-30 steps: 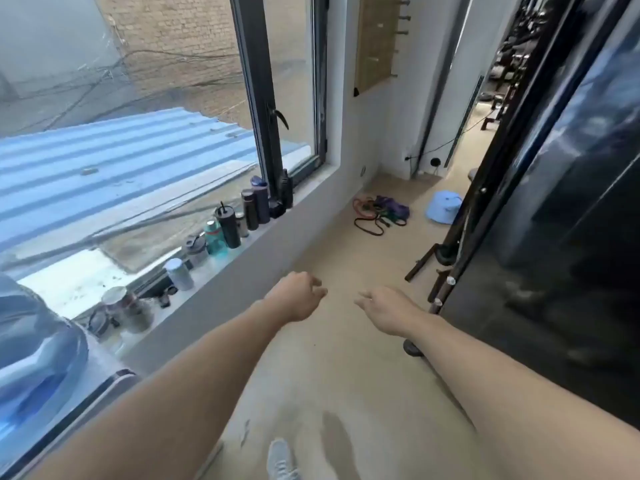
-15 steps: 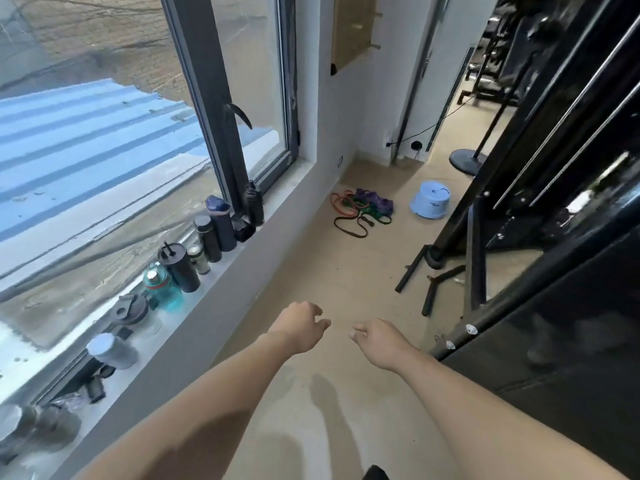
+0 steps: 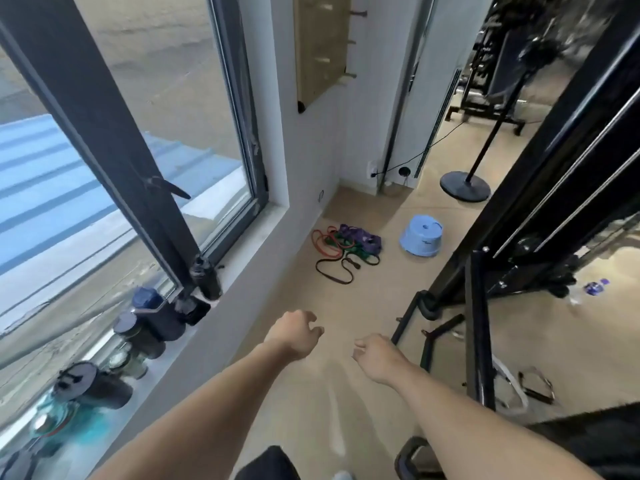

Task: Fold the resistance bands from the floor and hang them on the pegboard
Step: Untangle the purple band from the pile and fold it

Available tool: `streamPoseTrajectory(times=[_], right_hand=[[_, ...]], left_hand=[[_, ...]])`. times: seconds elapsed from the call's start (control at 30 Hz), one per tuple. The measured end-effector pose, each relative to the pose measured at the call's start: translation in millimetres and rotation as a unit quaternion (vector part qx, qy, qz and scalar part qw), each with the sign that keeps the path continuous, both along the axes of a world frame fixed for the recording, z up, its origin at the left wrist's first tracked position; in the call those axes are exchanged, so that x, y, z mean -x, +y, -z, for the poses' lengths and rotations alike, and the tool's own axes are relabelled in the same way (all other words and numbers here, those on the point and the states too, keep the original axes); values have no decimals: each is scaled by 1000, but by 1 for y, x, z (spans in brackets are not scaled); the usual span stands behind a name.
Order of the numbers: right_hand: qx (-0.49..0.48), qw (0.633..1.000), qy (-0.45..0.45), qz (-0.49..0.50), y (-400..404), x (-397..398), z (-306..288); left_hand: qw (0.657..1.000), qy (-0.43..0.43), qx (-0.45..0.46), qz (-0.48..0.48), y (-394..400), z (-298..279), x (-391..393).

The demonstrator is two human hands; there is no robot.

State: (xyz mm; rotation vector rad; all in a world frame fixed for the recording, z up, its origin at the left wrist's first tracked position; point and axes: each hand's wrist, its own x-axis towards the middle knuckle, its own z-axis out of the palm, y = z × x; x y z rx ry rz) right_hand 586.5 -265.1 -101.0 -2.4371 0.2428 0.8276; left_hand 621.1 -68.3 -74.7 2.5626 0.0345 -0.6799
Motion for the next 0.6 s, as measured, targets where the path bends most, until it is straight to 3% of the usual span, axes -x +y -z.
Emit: streamPoseTrajectory(times=[0.23,0.6], right_hand=[[10,1000,-2,-21,-35,-146,6],[17,998,49,41,-112,-378,35]], left_hand=[[1000,-5,12,7,-48,20,-144],[995,52,-19,81,-107,58,-396]])
